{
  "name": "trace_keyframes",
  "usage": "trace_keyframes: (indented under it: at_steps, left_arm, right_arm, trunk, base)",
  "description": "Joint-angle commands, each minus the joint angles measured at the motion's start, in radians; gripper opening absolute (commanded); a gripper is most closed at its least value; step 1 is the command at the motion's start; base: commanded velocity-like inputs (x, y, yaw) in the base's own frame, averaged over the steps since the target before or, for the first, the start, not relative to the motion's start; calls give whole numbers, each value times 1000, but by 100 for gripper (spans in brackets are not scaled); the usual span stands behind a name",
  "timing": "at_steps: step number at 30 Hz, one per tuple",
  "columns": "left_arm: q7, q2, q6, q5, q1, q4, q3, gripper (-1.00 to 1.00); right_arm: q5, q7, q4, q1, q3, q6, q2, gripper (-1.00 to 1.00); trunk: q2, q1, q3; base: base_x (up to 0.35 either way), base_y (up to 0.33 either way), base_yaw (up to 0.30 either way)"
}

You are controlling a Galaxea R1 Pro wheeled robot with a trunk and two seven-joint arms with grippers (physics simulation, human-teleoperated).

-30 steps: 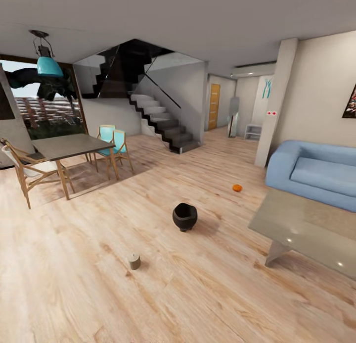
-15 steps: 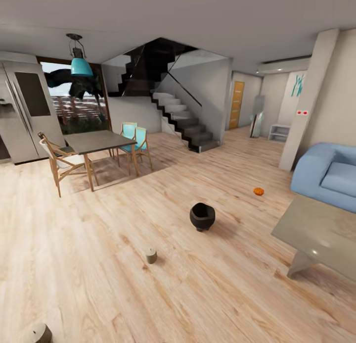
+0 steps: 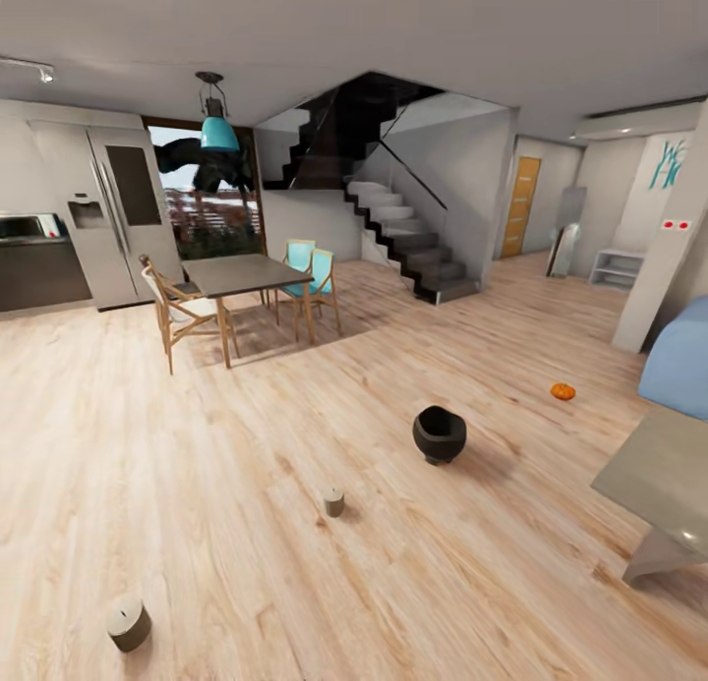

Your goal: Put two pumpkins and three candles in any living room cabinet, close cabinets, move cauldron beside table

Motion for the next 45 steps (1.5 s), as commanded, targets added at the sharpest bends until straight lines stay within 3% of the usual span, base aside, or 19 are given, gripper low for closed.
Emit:
trace_keyframes:
  at_steps: [1, 39, 41, 43, 45]
  left_arm:
    - [0, 0, -1, 0, 0, -1, -1, 100]
    - [1, -2, -3, -11, 0, -3, -8, 100]
    - [0, -4, -3, -18, 0, -3, -31, 100]
    - [1, -5, -3, -37, 0, -3, -83, 100]
    - [1, -4, -3, -44, 0, -3, -112, 100]
  right_arm:
    - [-1, -1, 1, -1, 0, -4, 0, 100]
    - [-1, -1, 1, -1, 0, -3, 1, 100]
    - [-1, -1, 1, -1, 0, -3, 1, 100]
    - [-1, -1, 1, -1, 0, -4, 1, 100]
    - [-1, -1, 1, -1, 0, -4, 1, 100]
  trunk:
    - [0, 0, -1]
    - [0, 0, -1]
    - [0, 0, -1]
    - [0, 0, -1]
    - [0, 0, -1]
  base:
    - [0, 0, 291]
    - [-3, -6, 292]
    - [-120, -198, 293]
    - [-150, -211, 293]
    - [-80, -107, 293]
